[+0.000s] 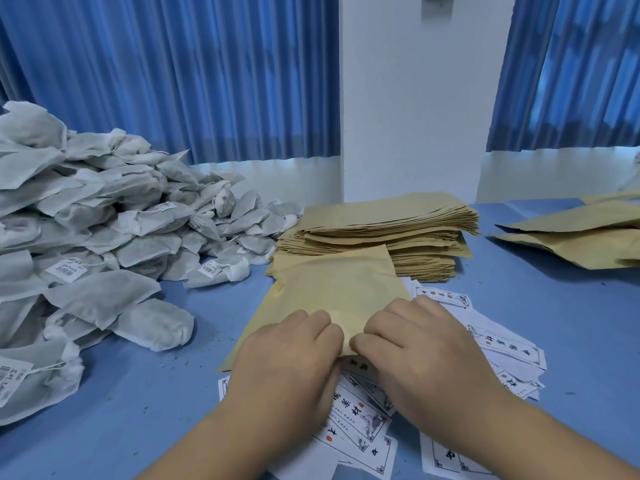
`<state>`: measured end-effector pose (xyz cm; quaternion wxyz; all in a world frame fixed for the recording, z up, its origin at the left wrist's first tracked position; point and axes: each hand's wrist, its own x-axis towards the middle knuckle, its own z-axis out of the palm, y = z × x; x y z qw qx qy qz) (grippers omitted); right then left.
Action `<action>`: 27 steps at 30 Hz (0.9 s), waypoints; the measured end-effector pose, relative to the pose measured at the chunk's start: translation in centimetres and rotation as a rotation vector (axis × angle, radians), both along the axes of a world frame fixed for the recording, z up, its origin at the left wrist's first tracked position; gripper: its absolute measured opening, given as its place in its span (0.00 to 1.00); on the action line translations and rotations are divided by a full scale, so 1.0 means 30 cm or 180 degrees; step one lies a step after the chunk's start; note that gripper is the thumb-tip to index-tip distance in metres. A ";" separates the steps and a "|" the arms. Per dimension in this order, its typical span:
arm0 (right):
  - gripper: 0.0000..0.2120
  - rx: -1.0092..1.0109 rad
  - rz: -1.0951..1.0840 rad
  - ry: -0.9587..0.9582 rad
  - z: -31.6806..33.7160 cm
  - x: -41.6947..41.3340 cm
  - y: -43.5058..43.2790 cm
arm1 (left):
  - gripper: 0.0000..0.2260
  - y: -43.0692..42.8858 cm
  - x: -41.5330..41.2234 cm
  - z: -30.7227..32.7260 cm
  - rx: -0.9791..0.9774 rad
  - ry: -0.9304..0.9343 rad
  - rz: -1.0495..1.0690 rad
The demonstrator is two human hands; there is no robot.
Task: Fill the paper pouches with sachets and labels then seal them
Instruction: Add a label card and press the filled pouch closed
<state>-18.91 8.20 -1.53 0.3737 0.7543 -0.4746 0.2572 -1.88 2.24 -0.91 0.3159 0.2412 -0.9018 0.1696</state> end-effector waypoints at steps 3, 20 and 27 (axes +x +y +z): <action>0.09 -0.0009 0.0040 -0.0160 0.013 -0.012 0.009 | 0.08 0.010 -0.010 0.000 0.0002 0.0097 0.0119; 0.36 0.1910 0.0598 -0.5972 0.067 -0.119 -0.009 | 0.08 -0.019 0.026 0.020 -0.0281 0.0551 -0.0020; 0.25 0.3395 0.2377 -0.6207 0.074 -0.062 0.029 | 0.06 -0.035 0.013 -0.014 -0.0709 0.0552 -0.0405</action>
